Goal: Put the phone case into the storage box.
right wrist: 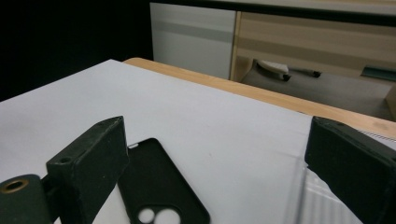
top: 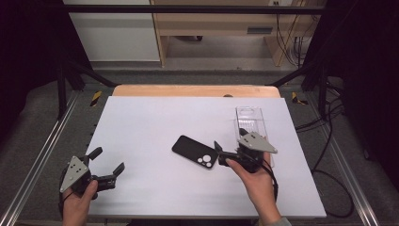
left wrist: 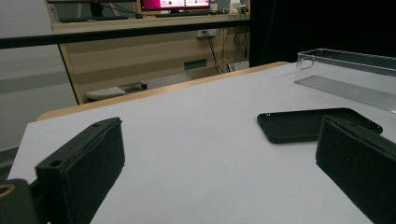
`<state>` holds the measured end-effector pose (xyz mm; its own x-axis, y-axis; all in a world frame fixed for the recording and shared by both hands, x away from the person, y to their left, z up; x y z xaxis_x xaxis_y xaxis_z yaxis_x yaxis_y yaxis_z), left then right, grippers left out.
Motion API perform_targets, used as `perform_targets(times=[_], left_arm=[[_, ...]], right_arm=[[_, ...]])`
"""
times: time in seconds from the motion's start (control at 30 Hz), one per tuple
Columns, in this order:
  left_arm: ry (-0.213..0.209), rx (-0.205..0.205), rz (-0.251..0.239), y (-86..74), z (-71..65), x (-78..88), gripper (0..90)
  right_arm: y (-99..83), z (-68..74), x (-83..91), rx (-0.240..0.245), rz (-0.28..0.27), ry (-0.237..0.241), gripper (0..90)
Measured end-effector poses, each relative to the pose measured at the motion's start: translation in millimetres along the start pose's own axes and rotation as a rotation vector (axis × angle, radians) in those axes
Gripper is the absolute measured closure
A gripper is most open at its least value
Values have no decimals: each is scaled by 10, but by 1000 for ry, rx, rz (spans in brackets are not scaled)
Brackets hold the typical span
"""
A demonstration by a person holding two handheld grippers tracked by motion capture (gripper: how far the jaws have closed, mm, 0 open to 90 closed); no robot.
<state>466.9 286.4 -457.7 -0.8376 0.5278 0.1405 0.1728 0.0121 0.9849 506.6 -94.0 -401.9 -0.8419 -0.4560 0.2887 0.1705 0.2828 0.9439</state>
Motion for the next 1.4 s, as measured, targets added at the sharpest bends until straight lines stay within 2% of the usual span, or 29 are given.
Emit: perform_targets(times=[0.03, 0.07, 0.2, 0.23, 0.27, 0.3, 0.37, 0.4, 0.43, 0.53, 0.57, 0.6, 0.63, 0.7, 0.77, 0.8, 0.9, 0.97, 1.13, 1.17, 1.3, 1.4], left_arm=[[0, 1, -1, 0, 7, 0, 13], [1, 1, -1, -1, 14, 0, 13], [11, 5, -7, 15, 44, 27, 14], [14, 6, -13, 27, 46, 40, 14], [15, 7, -18, 39, 43, 51, 14], [17, 4, -19, 44, 37, 58, 14], [11, 2, -21, 50, 14, 49, 14], [6, -2, -19, 48, -1, 35, 14], [0, -8, -13, 39, -13, 18, 14], [-7, -13, -2, 26, -28, -9, 13], [-8, -12, -4, 29, -30, -13, 14], [-9, -12, -5, 30, -31, -17, 14], [-11, -13, -5, 30, -33, -18, 14], [-11, -15, -3, 22, -28, -13, 14], [-10, -14, -4, 20, -23, -6, 14], [-8, -7, -8, 18, -7, 8, 13], [-9, -1, -10, 15, 10, 12, 13], [-10, -2, -10, 16, 19, 11, 14], [-11, -6, -14, 34, 11, 7, 14], [-10, -5, -16, 45, 5, -1, 13], [-12, -8, -14, 57, -23, -27, 14], [-23, -25, 0, 36, -72, -48, 14]], right_arm=[[52, 38, -126, 12, 18, -5, 71], [67, 54, -181, 9, 29, -6, 74], [75, 91, -326, 14, 68, -1, 82], [52, 105, -408, 22, 92, -7, 88], [52, 105, -408, 22, 92, -7, 88], [-6, 131, -496, 20, 122, 2, 112], [-46, 148, -532, 12, 140, 5, 129], [-131, 184, -579, 6, 173, 13, 211], [-131, 184, -579, 6, 173, 13, 211], [-243, 276, -616, -29, 193, 69, 393], [-318, 324, -631, -38, 207, 84, 481], [-318, 324, -631, -38, 207, 84, 481], [-416, 367, -647, -43, 228, 93, 582], [-520, 413, -665, -30, 259, 111, 662], [-571, 429, -668, -28, 278, 112, 695], [-653, 464, -676, -29, 303, 127, 787], [-761, 508, -697, -28, 346, 149, 884], [-823, 530, -714, -17, 377, 154, 900], [-918, 576, -705, 13, 415, 154, 900], [-967, 595, -698, 39, 435, 156, 900], [-1060, 605, -666, 43, 464, 162, 900], [-1101, 598, -638, 37, 482, 171, 900]])
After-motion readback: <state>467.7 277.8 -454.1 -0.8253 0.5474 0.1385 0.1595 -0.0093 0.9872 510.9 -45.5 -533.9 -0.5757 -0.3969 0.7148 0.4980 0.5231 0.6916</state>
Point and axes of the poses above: each handheld gripper's, and its own axes: x roughly backward along the jaws, y roughly out of its top, z roughly to its left, the point moved 8 cm from there along -x, roughly forward along the jaws, and after that the axes turned 9 degrees about x, right-handed, at the moved point
